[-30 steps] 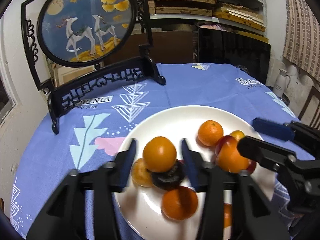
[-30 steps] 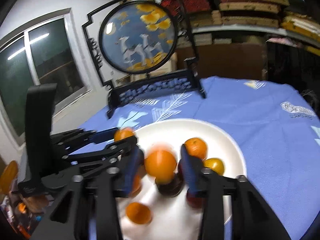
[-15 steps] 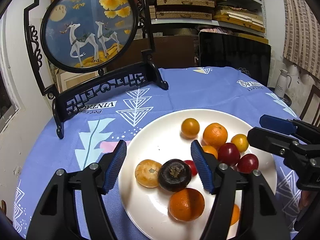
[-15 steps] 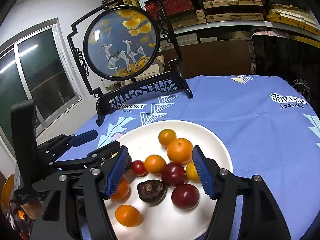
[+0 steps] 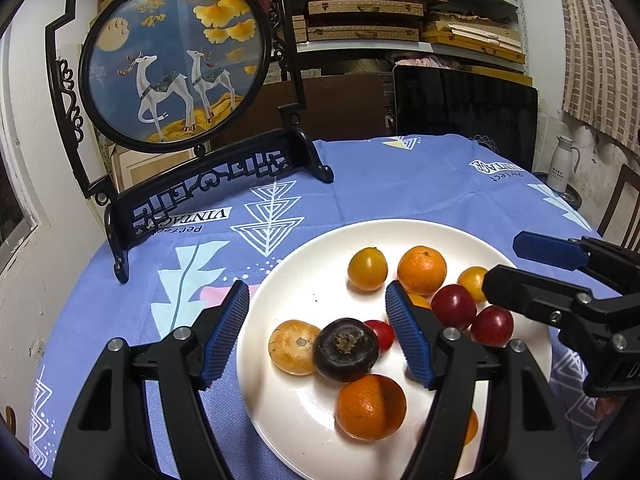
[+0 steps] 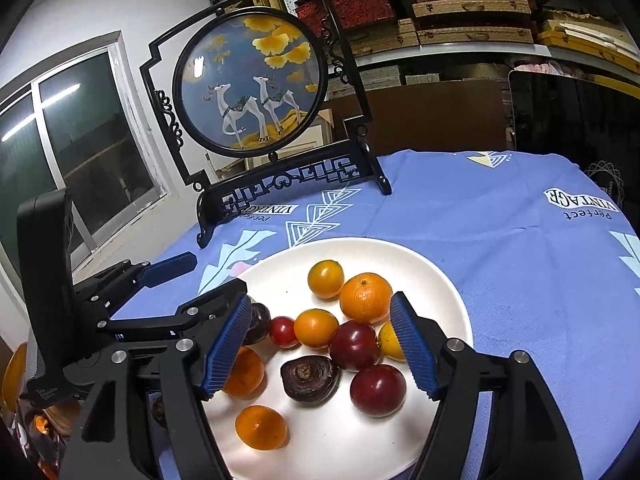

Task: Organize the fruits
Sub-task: 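Grasp a brown water chestnut with the left tool while the right tool grasps another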

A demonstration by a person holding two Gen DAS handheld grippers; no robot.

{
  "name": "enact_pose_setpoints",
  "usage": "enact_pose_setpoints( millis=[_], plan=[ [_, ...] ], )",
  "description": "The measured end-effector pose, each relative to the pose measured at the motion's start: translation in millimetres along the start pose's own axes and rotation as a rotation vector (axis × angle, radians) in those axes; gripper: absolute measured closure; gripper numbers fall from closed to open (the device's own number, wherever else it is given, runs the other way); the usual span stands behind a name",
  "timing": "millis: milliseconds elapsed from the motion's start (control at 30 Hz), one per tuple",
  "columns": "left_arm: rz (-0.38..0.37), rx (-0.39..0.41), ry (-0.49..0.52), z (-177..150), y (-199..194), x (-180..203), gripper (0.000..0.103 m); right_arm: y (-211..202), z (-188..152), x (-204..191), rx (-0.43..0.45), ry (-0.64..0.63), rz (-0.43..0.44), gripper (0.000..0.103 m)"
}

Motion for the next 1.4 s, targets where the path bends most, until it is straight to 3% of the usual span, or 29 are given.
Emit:
enact_pose_setpoints(
  millis=[533, 700, 833, 900, 1000, 1100, 1167, 1267, 1400],
  plan=[
    [0.004, 0.004, 0.010, 1.2, -2.6, 0.1, 0.034, 0.9, -1.3, -2.6, -0.020, 0.000, 0.008, 0.030],
    [0.001, 0.025, -0.006, 5.2, -11.8, -6.1, 0.033, -28.5, -6.5, -9.2, -0.023, -0.036, 0.020, 0.024],
    [-0.010, 0.051, -0.024, 9.4, -30.4, -12.8, 0.032, -56.0, -42.3, -9.6, -0.108, -0.111, 0.002, 0.023],
    [-0.027, 0.082, -0.028, 9.2, -46.7, -14.6, 0.025, -66.1, -72.8, -8.4, -0.175, -0.176, -0.029, 0.023],
    [-0.072, 0.111, -0.038, -3.6, -71.6, -18.4, 0.021, -73.0, -115.3, -6.1, -0.283, -0.270, -0.058, 0.023],
    [-0.076, 0.086, -0.003, -27.3, -87.0, -24.4, 0.021, -70.2, -140.0, -4.1, -0.357, -0.295, -0.060, 0.023],
    [-0.045, 0.045, 0.025, -49.3, -95.5, -35.5, 0.021, -63.4, -147.8, -7.5, -0.381, -0.291, -0.044, 0.025],
    [-0.027, -0.005, 0.028, -75.1, -104.1, -51.0, 0.021, -48.9, -158.2, -14.6, -0.428, -0.301, -0.021, 0.053],
    [-0.045, -0.089, 0.042, -108.5, -106.0, -58.1, 0.021, -50.5, -160.3, -20.0, -0.418, -0.333, -0.031, 0.057]
  ],
)
Point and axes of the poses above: each gripper's, at about its wrist camera, not at the fingertips, and y roughly the way its jaws point, x to its right, z to its top, the point moved 8 cm from there along y, roughly the way its jaws point, and after that the axes turned 9 degrees about y, right-handed, at the moved point
